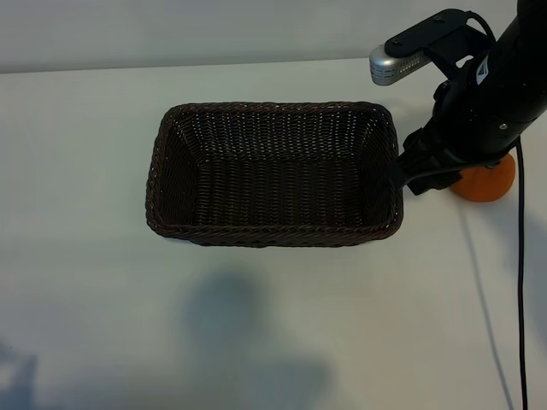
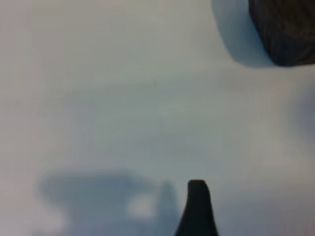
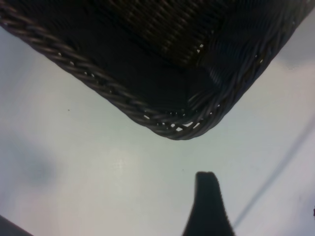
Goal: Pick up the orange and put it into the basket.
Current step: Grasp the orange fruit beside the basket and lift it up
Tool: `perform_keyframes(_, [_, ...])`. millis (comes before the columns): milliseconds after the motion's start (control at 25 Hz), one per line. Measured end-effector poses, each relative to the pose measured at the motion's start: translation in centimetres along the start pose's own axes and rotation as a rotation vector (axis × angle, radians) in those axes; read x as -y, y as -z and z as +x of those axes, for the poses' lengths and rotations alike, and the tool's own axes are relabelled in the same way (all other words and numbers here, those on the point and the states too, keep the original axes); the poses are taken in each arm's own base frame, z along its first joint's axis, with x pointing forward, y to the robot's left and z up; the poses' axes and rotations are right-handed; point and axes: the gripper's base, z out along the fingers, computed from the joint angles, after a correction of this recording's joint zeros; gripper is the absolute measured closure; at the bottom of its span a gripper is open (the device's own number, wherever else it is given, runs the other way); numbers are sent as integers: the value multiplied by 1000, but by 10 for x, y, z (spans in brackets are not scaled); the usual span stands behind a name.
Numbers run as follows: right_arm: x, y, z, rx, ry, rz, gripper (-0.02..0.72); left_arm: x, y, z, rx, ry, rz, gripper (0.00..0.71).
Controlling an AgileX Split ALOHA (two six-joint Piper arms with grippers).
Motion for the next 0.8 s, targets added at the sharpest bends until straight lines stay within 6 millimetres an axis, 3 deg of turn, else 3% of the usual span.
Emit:
perform_keyframes(320, [0, 0, 0, 0, 0, 0, 214, -4, -3, 0, 13, 55, -44, 212])
perform_keyframes(800, [0, 0, 0, 0, 0, 1, 214, -5, -7, -1, 34, 95, -53, 220])
